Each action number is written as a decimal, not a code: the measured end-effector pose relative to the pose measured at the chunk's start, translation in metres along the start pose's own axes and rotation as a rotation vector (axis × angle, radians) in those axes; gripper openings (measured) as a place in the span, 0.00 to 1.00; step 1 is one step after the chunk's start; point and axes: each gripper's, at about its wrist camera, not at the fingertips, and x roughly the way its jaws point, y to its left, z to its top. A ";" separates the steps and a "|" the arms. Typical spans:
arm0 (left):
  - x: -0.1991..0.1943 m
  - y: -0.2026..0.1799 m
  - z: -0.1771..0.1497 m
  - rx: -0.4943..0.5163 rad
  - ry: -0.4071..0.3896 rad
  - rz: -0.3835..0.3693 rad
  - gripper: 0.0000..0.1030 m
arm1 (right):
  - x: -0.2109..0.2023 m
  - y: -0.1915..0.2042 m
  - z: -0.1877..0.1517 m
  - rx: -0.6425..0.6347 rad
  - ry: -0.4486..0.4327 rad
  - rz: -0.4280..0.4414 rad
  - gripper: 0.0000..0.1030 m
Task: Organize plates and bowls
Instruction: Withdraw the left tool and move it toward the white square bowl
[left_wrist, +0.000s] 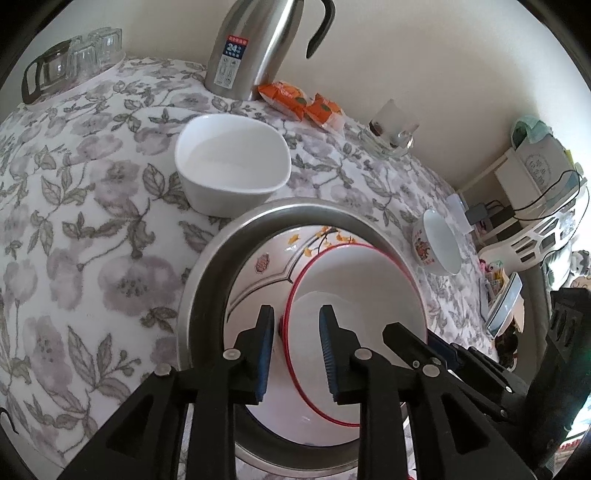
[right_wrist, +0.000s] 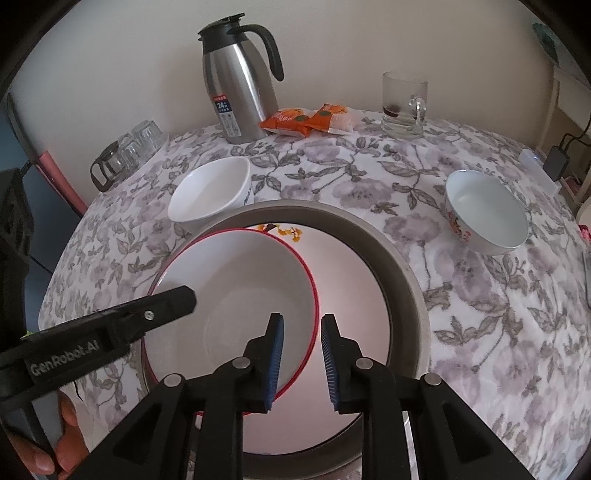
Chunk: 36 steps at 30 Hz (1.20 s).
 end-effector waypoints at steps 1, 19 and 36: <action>-0.003 0.001 0.000 -0.002 -0.011 0.002 0.26 | -0.001 -0.001 0.000 0.003 -0.003 0.001 0.23; -0.033 0.025 0.006 -0.062 -0.179 0.260 0.70 | -0.022 -0.006 0.002 0.047 -0.105 -0.007 0.65; -0.022 0.046 0.016 -0.075 -0.232 0.366 0.98 | -0.011 -0.029 0.005 0.111 -0.129 0.024 1.00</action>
